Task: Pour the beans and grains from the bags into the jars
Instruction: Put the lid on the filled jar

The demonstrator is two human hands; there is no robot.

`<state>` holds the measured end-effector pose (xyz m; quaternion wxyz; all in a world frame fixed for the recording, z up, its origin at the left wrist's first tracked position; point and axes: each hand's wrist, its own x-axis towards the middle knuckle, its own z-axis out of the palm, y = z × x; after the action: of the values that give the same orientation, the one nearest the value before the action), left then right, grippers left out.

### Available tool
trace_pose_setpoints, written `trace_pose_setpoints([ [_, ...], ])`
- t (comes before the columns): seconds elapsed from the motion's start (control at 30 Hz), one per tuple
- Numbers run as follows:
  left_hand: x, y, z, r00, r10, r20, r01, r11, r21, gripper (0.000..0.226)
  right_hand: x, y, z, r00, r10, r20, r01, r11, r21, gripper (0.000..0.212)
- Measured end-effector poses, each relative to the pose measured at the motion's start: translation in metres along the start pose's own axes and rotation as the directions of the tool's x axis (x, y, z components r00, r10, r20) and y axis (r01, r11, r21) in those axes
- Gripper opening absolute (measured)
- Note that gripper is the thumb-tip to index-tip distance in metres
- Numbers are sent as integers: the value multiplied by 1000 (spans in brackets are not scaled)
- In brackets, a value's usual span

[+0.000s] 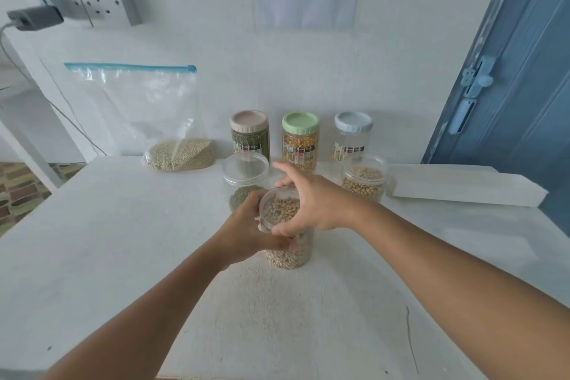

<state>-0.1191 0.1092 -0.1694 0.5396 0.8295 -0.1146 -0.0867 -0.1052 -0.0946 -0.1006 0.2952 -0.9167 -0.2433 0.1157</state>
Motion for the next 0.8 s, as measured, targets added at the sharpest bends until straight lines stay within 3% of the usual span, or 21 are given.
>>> trace_pose_setpoints([
  [0.37, -1, -4, 4, 1000, 4, -18, -5, 999, -41, 90, 0, 0, 2, 996, 82, -40, -80, 996, 47, 121],
  [0.7, -1, -2, 4, 999, 16, -46, -15, 1000, 12, 90, -3, -4, 23, 960, 224, -165, -247, 960, -133, 116],
  [0.8, 1, -4, 4, 999, 22, -33, -22, 1000, 16, 91, -10, 1, 22, 944, 264, -198, -282, 957, -69, 116],
])
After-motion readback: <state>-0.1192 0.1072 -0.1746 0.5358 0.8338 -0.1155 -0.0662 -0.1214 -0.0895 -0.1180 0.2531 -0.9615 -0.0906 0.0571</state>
